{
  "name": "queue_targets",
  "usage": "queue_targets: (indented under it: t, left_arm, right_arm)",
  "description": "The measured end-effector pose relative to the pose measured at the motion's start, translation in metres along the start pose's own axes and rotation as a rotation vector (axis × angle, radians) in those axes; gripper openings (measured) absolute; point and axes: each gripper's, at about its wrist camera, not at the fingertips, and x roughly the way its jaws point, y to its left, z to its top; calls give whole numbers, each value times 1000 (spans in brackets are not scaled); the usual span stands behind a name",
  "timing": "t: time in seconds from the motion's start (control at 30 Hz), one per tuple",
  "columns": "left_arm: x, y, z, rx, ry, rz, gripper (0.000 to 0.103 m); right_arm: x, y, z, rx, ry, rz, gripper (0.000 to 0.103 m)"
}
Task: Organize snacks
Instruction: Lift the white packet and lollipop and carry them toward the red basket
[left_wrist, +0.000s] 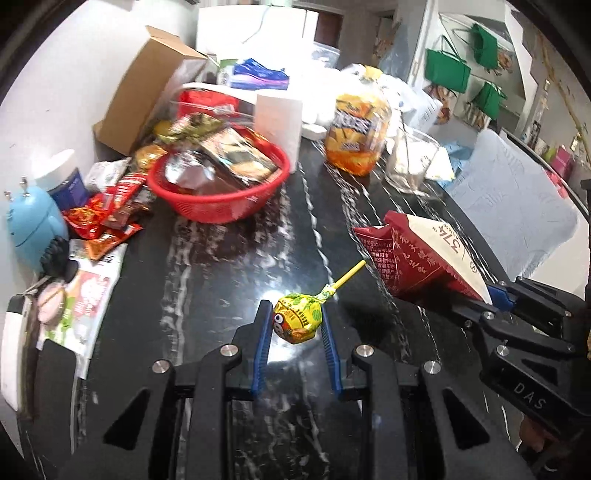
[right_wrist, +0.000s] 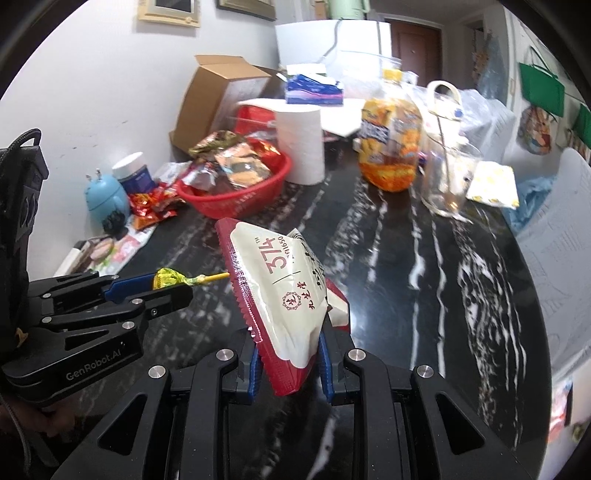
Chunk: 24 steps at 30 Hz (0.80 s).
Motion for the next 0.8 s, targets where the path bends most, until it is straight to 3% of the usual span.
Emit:
queue_targets:
  t: [0.43,0.8]
  left_arm:
    - [-28,42,35,-64,-123,43,25]
    - [1,60,86,-56,-176,53,25]
  right_arm:
    - [3,36,50,-82,-78,82,24]
    - [24,41,102,-119,-129,80,24]
